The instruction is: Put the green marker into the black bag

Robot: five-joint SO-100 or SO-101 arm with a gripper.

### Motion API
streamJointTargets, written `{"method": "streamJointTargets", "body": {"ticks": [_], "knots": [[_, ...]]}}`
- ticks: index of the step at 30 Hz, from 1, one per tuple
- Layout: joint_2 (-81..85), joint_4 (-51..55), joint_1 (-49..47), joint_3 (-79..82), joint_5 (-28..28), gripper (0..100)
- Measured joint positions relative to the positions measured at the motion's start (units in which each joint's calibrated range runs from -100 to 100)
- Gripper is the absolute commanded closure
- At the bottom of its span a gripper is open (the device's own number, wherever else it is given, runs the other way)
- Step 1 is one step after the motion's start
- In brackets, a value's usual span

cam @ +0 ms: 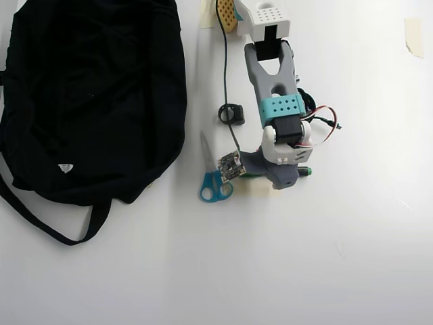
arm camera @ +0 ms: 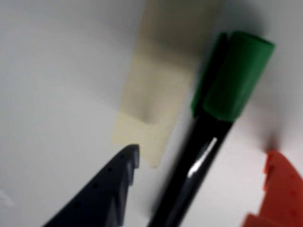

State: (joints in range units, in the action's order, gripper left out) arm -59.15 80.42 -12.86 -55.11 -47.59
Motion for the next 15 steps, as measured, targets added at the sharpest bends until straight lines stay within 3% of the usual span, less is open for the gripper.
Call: {"method": "streamJointTargets", "body": {"ticks": [15], "knots": [[-0.08, 3.69, 0.0, 0.0, 0.0, 67]]}}
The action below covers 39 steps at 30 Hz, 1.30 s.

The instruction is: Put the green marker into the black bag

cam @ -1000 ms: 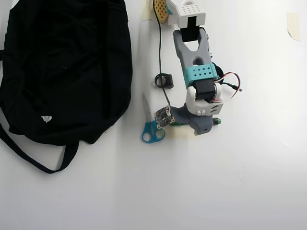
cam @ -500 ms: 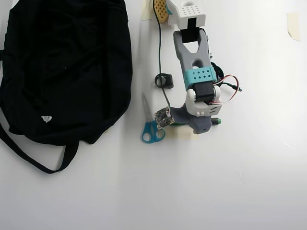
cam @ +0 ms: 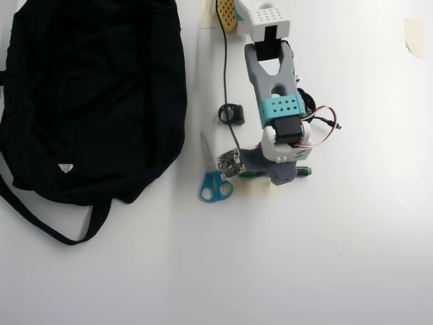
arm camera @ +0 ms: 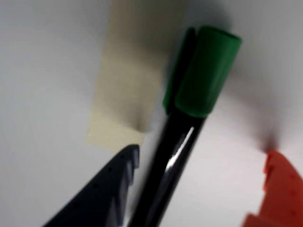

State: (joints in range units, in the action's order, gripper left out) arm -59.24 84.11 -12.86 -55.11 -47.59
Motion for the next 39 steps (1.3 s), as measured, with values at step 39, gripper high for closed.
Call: {"method": "streamJointTargets", "body": {"ticks": [39], "knots": [[-0.66, 0.0, 0.0, 0.0, 0.0, 67]]}}
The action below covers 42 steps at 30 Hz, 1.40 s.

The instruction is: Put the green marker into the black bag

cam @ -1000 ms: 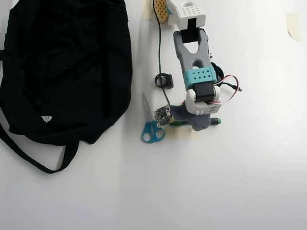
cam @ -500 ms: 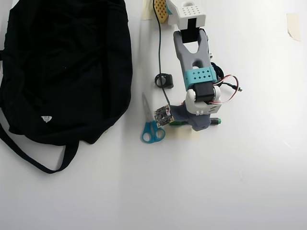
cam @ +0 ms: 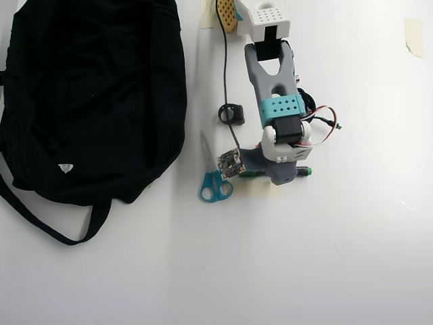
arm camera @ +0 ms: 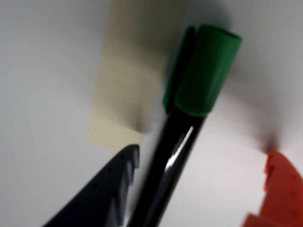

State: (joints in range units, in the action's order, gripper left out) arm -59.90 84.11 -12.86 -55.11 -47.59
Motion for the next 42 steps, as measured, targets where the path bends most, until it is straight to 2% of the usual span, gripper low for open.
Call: {"method": "streamJointTargets", "body": {"ticks": [42], "knots": [[-1.74, 0.34, 0.44, -0.55, 0.15, 67]]}}
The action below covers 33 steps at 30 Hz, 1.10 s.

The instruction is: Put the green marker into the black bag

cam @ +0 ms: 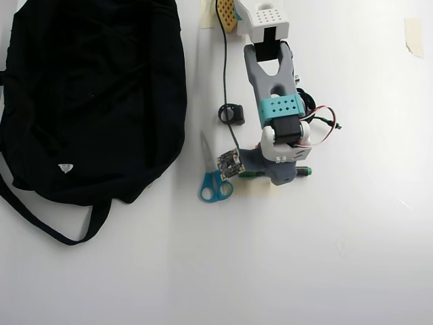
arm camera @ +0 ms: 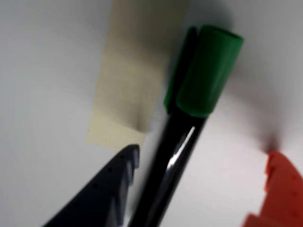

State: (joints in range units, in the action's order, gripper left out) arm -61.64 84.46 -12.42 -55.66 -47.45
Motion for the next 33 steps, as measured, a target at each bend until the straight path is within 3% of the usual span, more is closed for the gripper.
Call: {"method": "streamJointTargets", "body": {"ticks": [9, 17, 33], "knots": [[0.0, 0.0, 0.0, 0.0, 0.0, 67], [0.0, 0.0, 0.44, -0.47, 0.0, 79], [-0.5, 4.12, 0.81, -0.47, 0.0, 79]]}}
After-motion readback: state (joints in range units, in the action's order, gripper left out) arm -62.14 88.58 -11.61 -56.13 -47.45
